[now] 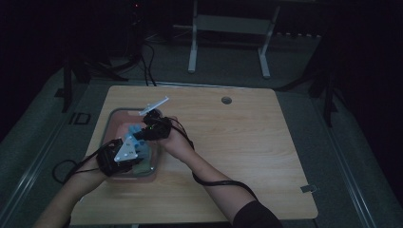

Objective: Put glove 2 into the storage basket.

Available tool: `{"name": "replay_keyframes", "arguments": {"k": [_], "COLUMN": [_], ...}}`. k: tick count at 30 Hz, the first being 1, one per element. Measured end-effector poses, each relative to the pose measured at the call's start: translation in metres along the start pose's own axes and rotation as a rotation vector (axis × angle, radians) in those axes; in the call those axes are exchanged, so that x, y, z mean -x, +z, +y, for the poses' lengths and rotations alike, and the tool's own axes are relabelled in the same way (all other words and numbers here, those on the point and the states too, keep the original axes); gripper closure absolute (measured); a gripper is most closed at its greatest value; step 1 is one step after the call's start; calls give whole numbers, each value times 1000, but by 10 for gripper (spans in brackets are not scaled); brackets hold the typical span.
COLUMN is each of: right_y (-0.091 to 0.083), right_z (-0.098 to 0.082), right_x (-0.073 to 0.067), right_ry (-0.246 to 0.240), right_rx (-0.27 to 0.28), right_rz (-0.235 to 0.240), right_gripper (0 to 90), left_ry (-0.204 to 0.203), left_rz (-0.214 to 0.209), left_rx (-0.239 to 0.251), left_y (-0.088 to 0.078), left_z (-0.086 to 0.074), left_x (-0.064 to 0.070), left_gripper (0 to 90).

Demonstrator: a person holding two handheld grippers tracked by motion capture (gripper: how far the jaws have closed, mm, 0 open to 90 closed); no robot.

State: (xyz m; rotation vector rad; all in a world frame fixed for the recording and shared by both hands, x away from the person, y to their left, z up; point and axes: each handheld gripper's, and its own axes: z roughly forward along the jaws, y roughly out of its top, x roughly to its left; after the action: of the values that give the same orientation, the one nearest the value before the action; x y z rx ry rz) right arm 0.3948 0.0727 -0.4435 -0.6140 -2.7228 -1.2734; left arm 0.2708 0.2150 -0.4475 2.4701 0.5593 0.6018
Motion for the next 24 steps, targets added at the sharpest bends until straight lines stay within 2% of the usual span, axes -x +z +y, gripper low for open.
{"name": "replay_keyframes", "arguments": {"k": [5,11,16,17,20,21,22,23,24], "right_y": [16,30,37,39,39,39,39,37,36], "right_z": [-6,-19,-24,-25,-26,-26,-26,-25,-25], "right_x": [4,14,18,19,21,21,21,22,22], "right_ry": [17,26,32,26,25,25,22,18,15], "right_rx": [-26,-83,-118,-133,-133,-133,-131,-120,-115], "right_rz": [2,-25,-41,-48,-52,-52,-55,-62,-64], "right_gripper": [818,816,806,787,701,701,657,550,507], "left_ry": [-28,-44,-43,-46,-48,-48,-61,-72,-79], "left_rz": [-20,-60,-76,-82,-92,-92,-101,-107,-101], "left_rx": [-13,-43,-70,-72,-87,-87,-96,-98,-97], "left_y": [14,32,45,46,49,49,49,49,49], "left_z": [-10,-14,-15,-16,-16,-16,-15,-15,-14], "left_x": [-1,-2,0,0,0,0,-1,-2,-3], "left_gripper": [765,764,762,760,748,738,738,680,640]}}
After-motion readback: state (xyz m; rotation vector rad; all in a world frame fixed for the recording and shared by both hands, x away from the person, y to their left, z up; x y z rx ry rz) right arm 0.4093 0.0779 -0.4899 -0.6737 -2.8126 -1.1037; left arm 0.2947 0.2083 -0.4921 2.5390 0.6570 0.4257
